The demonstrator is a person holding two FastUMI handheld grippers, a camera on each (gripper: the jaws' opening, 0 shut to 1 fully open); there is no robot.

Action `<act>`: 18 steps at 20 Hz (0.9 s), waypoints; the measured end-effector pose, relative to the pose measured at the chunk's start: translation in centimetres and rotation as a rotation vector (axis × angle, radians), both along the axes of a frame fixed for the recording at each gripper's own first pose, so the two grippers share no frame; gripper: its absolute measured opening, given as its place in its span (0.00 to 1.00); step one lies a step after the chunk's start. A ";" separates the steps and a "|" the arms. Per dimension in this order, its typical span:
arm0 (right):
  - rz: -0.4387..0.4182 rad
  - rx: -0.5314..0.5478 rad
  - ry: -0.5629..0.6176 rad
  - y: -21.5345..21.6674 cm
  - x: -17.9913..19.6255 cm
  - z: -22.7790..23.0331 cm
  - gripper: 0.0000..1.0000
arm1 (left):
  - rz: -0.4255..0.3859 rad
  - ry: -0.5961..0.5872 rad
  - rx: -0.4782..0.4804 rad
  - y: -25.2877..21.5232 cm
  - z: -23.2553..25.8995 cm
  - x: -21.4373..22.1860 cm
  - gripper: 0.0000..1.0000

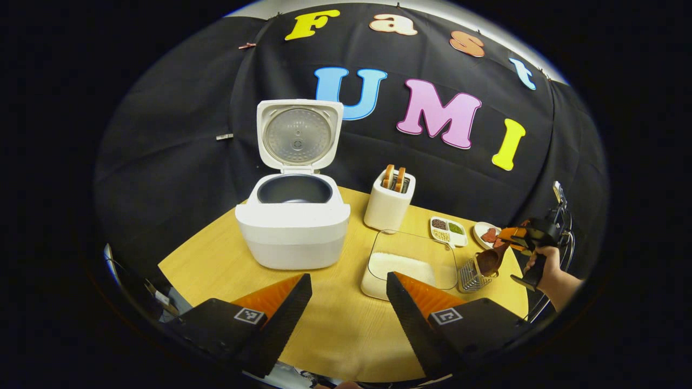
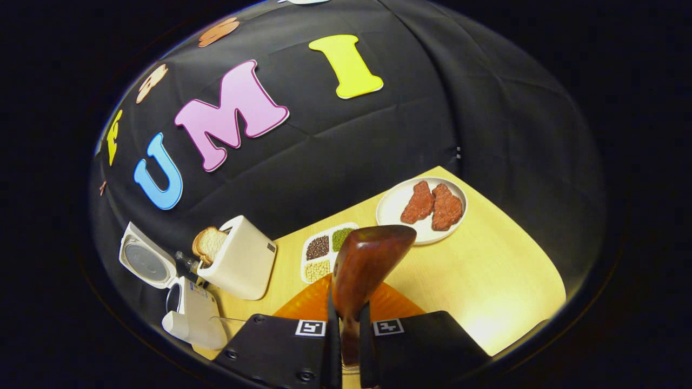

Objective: Close the left gripper, press the button to open the rice cooker; take a wooden spoon from the chopstick holder with the right hand, scoop a spoonful of rice and pour it into the rice cooker, then put the wooden spoon back into the chopstick holder.

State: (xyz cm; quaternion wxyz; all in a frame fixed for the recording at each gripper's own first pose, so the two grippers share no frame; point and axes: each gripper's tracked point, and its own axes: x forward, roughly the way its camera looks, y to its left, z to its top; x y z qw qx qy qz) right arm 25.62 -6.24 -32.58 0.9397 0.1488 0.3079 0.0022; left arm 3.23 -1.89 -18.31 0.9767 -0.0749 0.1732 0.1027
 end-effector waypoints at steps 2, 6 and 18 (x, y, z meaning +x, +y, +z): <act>0.011 -0.019 0.015 0.2 -0.3 -1.2 0.17 | 0.015 -0.001 0.011 0.3 0.2 -0.2 0.96; 0.004 -0.007 0.050 0.4 -0.9 -2.9 0.19 | 0.036 -0.009 0.015 0.8 0.5 -0.5 0.96; -0.004 -0.153 -0.096 -1.8 -4.9 2.4 0.99 | 0.132 -0.211 0.128 7.5 13.1 1.2 0.96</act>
